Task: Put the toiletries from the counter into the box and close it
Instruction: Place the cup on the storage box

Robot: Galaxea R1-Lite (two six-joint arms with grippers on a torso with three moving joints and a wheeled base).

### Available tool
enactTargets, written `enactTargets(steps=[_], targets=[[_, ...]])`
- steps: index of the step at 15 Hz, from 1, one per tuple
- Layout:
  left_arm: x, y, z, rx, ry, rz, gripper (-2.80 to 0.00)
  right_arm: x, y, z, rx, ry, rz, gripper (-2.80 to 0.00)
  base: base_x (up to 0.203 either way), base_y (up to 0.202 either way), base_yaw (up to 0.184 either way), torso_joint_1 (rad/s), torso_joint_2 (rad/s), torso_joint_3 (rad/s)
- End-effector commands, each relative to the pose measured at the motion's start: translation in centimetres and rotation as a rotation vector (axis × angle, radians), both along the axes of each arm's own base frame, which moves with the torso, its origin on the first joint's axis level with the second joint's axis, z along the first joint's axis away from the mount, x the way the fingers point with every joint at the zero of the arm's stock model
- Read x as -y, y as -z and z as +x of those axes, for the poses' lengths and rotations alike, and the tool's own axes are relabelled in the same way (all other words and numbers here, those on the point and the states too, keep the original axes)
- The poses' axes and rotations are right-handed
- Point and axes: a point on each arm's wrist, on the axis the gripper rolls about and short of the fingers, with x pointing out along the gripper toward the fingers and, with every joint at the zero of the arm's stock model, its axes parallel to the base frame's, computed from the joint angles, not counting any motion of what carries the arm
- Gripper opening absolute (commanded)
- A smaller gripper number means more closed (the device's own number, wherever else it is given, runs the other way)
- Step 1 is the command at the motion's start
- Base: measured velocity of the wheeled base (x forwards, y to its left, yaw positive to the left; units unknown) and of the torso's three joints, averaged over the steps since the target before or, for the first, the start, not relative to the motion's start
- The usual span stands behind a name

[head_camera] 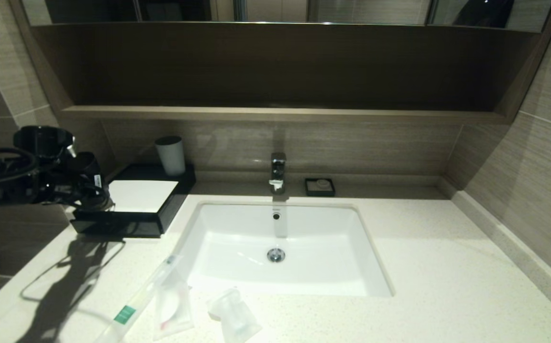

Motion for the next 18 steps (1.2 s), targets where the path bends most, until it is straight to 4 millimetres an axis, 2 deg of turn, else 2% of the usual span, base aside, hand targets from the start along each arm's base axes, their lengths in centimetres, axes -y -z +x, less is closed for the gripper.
enactTargets(steps=[1, 11, 18], targets=[[0.2, 0.0, 0.2, 0.001, 0.004, -0.001, -2.80, 0.0, 0.0, 0.0, 0.000, 0.000, -0.001, -2.80, 0.000, 0.000, 0.000, 0.000, 0.00, 0.000], [1.4, 0.7, 0.7, -0.017, 0.031, -0.006, -2.80, 0.0, 0.0, 0.0, -0.001, 0.000, -0.001, -2.80, 0.000, 0.000, 0.000, 0.000, 0.00, 0.000], [1.4, 0.8, 1.4, -0.018, 0.031, -0.005, -2.80, 0.0, 0.0, 0.0, -0.001, 0.000, -0.001, -2.80, 0.000, 0.000, 0.000, 0.000, 0.00, 0.000]])
